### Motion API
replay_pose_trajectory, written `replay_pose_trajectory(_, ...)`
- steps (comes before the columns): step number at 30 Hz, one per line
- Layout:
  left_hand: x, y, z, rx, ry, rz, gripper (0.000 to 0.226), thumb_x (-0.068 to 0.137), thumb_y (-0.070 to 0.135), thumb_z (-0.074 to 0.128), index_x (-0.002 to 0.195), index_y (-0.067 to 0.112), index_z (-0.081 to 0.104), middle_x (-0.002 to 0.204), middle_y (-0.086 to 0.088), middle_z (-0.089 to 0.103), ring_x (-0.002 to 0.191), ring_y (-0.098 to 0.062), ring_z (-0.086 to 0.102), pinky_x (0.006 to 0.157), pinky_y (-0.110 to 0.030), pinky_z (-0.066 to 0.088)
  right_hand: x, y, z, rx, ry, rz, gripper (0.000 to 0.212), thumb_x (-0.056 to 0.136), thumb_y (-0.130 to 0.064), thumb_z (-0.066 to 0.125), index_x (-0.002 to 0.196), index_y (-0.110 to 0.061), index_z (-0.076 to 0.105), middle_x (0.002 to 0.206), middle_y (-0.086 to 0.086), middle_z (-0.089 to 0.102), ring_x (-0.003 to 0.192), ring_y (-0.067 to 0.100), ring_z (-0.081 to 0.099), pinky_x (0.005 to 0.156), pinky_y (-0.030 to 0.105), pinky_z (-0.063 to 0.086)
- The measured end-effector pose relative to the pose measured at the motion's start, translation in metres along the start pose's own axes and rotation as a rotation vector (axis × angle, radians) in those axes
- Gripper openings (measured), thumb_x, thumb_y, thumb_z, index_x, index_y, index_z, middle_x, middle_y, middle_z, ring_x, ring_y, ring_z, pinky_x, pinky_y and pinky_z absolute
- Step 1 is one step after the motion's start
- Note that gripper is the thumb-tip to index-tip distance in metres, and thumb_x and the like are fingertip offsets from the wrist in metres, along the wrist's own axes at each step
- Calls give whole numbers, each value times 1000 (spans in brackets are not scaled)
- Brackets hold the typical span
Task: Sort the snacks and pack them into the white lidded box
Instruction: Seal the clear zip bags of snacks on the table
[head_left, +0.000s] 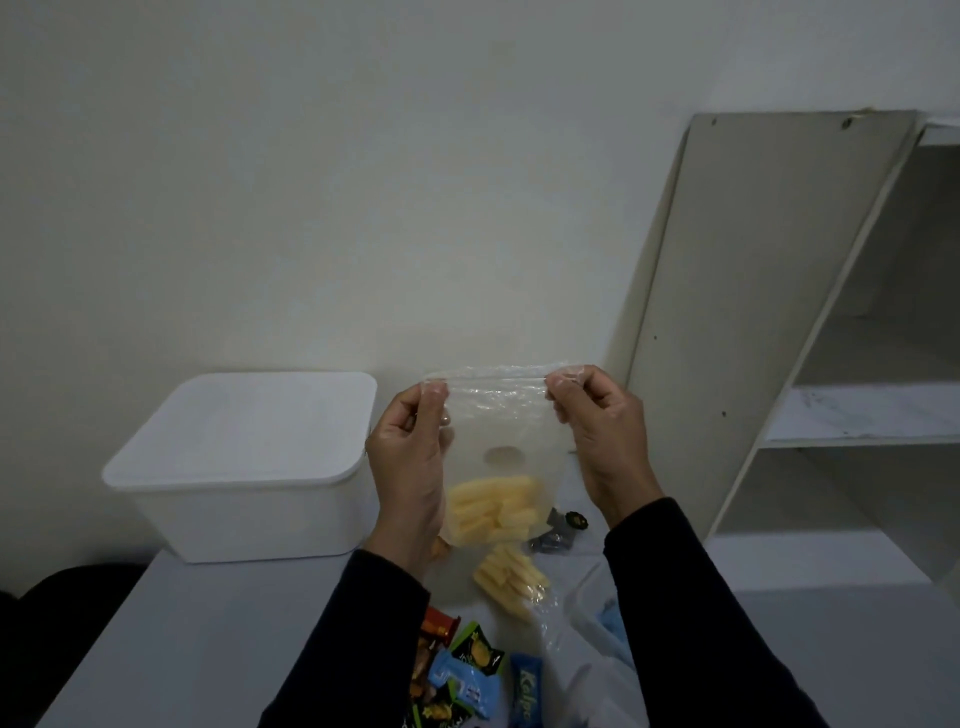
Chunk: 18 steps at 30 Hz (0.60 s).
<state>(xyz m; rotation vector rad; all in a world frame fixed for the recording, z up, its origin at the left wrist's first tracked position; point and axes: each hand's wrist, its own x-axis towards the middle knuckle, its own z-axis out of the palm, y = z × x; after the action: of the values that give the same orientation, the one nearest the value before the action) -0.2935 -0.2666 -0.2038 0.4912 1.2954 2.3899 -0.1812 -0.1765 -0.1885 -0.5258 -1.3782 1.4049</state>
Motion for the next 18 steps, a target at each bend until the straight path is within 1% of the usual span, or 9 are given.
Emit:
replay_pose_trajectory(2, 1, 0, 3, 4, 9, 12, 17, 90, 9, 61, 76, 17, 65, 54, 15, 57, 49, 4, 48, 54, -11, 42, 2, 2, 0, 2, 0, -5, 25, 88, -1, 61, 68, -17, 65, 62, -9, 59, 60, 11, 44, 58, 15, 41)
replay_pose_trajectory(3, 2, -1, 4, 4, 15, 22, 18, 90, 8, 60, 75, 17, 65, 54, 16, 57, 49, 5, 48, 55, -10, 41, 3, 3, -1, -3, -15, -5, 24, 88, -3, 61, 70, -17, 66, 62, -10, 60, 60, 11, 45, 58, 15, 41)
replay_pose_trajectory(6, 6, -1, 5, 6, 23, 57, 18, 89, 8, 61, 75, 19, 65, 57, 16, 60, 57, 5, 50, 65, -14, 42, 4, 5, -2, -7, -77, 19, 19, 89, -6, 61, 77, -19, 69, 64, -9, 65, 62, 10, 48, 58, 16, 42)
replay_pose_trajectory(9, 8, -5, 5, 30, -1, 80, 12, 89, 15, 63, 79, 21, 68, 62, 14, 64, 64, 1, 54, 70, -17, 44, 6, 3, -5, -19, -84, 11, 19, 89, -5, 61, 77, -19, 69, 64, -9, 66, 62, 7, 49, 58, 15, 42)
replay_pose_trajectory(11, 7, -8, 5, 49, -15, 88, 7, 87, 19, 65, 84, 22, 69, 64, 13, 67, 66, 2, 57, 69, -15, 46, 8, 1, -7, -26, -75, -5, 20, 88, -3, 61, 76, -18, 68, 62, -10, 66, 60, 5, 49, 58, 13, 42)
replay_pose_trajectory(13, 6, -10, 5, 51, -15, 81, 6, 87, 19, 64, 86, 22, 69, 64, 13, 68, 65, 4, 58, 67, -14, 47, 8, 1, -7, -31, -63, -5, 20, 88, -2, 61, 75, -17, 68, 61, -10, 65, 58, 2, 50, 58, 12, 42)
replay_pose_trajectory(18, 7, -7, 4, 80, 1, 108, 9, 88, 16, 65, 82, 22, 68, 62, 14, 65, 62, 5, 57, 63, -11, 46, 5, 6, -8, -45, -92, 27, 20, 88, -4, 61, 77, -18, 68, 64, -10, 68, 60, 2, 52, 56, 12, 42)
